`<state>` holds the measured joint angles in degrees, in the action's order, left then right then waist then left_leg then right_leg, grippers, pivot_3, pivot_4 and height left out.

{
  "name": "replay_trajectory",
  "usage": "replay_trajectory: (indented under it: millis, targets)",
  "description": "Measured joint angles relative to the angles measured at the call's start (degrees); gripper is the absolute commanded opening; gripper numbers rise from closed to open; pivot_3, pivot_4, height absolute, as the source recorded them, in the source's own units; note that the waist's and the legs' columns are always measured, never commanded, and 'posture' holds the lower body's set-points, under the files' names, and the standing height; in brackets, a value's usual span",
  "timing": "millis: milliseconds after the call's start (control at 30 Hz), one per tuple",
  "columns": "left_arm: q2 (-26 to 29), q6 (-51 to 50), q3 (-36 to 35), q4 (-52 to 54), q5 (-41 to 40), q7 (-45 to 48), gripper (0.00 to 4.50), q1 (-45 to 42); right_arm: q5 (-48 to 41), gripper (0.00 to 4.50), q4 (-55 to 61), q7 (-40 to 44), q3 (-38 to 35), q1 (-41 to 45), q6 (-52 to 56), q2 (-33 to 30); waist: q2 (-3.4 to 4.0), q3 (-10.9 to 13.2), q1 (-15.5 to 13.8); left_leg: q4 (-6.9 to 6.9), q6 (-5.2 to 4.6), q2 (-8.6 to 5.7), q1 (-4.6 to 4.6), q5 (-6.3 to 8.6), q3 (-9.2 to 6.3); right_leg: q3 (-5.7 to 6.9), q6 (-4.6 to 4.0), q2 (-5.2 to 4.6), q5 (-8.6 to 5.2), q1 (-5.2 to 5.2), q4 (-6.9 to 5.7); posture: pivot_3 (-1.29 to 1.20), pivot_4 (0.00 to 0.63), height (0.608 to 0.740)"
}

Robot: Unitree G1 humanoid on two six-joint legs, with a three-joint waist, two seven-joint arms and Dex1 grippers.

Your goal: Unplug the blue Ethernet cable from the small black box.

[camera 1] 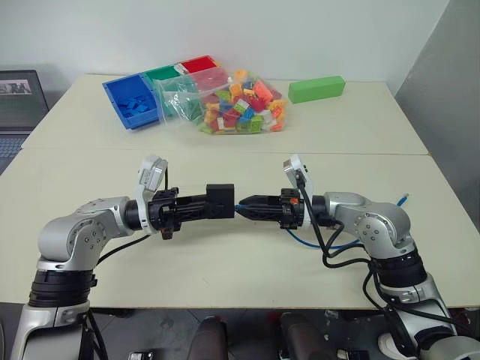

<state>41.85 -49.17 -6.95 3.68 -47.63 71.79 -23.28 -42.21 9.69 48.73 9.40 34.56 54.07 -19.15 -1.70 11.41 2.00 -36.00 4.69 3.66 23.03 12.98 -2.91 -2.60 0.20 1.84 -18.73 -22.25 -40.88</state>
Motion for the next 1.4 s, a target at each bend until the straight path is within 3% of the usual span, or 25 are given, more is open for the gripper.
replay_trajectory:
  millis: [33, 100, 1167, 1233, 1267, 1400]
  targets:
    - [0.0, 0.0, 0.0, -0.07, 0.22, -0.06, 0.79, -0.01, 0.17, 0.14, -0.03, 0.23, 0.02, 0.05, -0.11, -0.07, 0.0, 0.0, 0.0, 0.0, 0.0, 0.0, 0.0, 0.0, 0.0, 0.0, 0.0, 0.0, 0.0, 0.0, 0.0, 0.0, 0.15, 0.74]
    - [0.0, 0.01, 0.01, -0.08, 0.25, -0.01, 0.79, -0.08, 0.43, 0.04, -0.04, 0.78, 0.05, 0.11, -0.26, -0.15, 0.0, 0.0, 0.0, 0.01, 0.0, 0.0, 0.0, 0.0, 0.0, 0.0, 0.0, 0.0, 0.0, 0.0, 0.0, 0.0, 0.15, 0.74]
    - [-0.15, -0.28, 0.61, 0.18, -0.45, 0.28, 0.79, -0.48, -0.66, 0.04, 0.57, 3.04, 0.65, -0.03, -1.58, -3.24, 0.0, 0.0, 0.01, 0.01, 0.0, 0.0, 0.02, 0.0, 0.0, 0.0, 0.01, 0.0, 0.0, -0.01, 0.03, 0.0, 0.15, 0.74]
    - [-0.15, -0.13, 0.59, 0.17, -0.52, 0.15, 0.79, -0.47, -1.54, 0.74, 0.69, 2.21, 0.24, -0.02, -0.8, -2.93, 0.0, 0.0, 0.0, 0.02, 0.0, 0.0, 0.02, 0.0, 0.0, -0.01, 0.01, 0.0, 0.0, -0.01, 0.03, 0.0, 0.15, 0.74]
    - [-0.14, -0.08, 0.5, 0.16, -0.54, 0.1, 0.79, -0.48, -1.77, 0.8, 0.7, 1.8, 0.1, -0.02, -0.65, -2.78, 0.0, 0.01, 0.01, 0.02, 0.0, 0.0, 0.02, 0.0, 0.0, -0.01, 0.01, 0.0, 0.0, -0.01, 0.03, 0.0, 0.15, 0.74]
    - [0.08, 0.09, -0.7, -0.26, -0.45, -0.52, 0.79, -0.37, -1.97, 1.72, 0.68, -0.15, -2.3, -0.04, 0.34, -2.41, 0.0, 0.01, 0.01, 0.02, 0.0, 0.0, 0.02, 0.0, 0.0, -0.01, 0.01, 0.0, 0.0, -0.01, 0.04, 0.0, 0.15, 0.74]
